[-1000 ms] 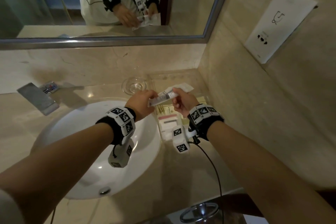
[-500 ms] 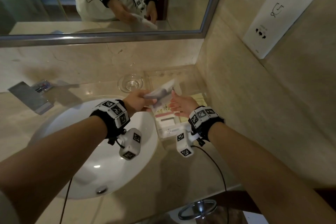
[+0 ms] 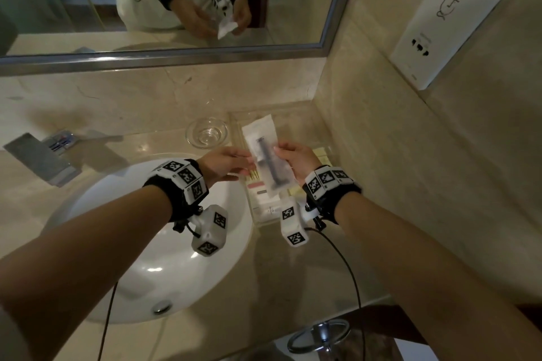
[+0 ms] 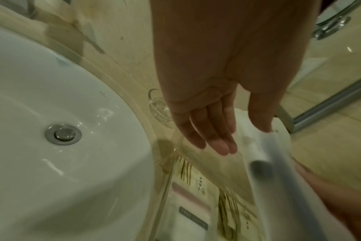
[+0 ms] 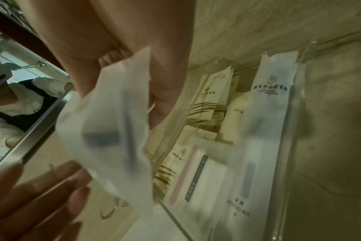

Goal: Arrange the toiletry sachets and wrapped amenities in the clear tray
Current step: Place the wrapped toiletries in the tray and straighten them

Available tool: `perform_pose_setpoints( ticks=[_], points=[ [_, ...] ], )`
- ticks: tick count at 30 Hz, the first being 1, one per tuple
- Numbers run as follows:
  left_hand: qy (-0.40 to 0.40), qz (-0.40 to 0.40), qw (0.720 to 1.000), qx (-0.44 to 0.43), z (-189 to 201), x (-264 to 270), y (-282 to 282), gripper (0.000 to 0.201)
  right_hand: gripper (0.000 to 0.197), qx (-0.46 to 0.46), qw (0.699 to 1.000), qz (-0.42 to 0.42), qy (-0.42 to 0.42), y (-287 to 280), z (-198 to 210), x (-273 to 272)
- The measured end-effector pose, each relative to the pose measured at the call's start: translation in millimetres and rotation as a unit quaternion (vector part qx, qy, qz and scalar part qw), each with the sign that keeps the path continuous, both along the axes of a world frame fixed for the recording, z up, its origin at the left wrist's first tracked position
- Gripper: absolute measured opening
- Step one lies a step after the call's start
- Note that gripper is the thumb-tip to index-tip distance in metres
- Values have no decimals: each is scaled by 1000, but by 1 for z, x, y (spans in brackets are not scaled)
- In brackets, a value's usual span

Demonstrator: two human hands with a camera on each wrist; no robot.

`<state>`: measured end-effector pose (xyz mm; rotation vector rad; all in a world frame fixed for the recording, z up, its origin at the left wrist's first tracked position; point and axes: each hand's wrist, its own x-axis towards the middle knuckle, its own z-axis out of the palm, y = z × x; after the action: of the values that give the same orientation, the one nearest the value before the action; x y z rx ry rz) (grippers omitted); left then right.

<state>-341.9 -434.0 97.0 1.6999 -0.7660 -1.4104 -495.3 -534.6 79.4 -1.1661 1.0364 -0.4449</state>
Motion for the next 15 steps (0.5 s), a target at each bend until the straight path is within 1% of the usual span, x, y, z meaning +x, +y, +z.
perform_pose_setpoints(
  ticks=[1,4,7,8,10,13,14,15],
  points=[
    [4,21,1000,-8,1,1,-2,8,13,-5,1000,14,13,0,-1,-2],
    [28,92,995,-30,-1,5,-7,22,12,-19,998,48,39,-2,-5,-8],
    [47,141,988,-46,-2,6,-10,30,12,10,995,95,23,-3,-4,-13],
    [49,139,988,-50,-2,6,-11,33,13,22,993,115,19,-3,-3,-15],
    [36,101,993,-54,-2,6,-12,33,16,42,988,151,18,-3,1,-18],
    [-10,27,998,-53,-4,5,-13,11,14,27,983,176,39,-4,2,-21],
    [-20,16,998,-54,-5,5,-13,8,14,24,984,173,43,-4,2,-22],
    [-29,10,998,-56,-6,5,-14,10,14,19,984,173,48,-3,3,-22]
  ],
)
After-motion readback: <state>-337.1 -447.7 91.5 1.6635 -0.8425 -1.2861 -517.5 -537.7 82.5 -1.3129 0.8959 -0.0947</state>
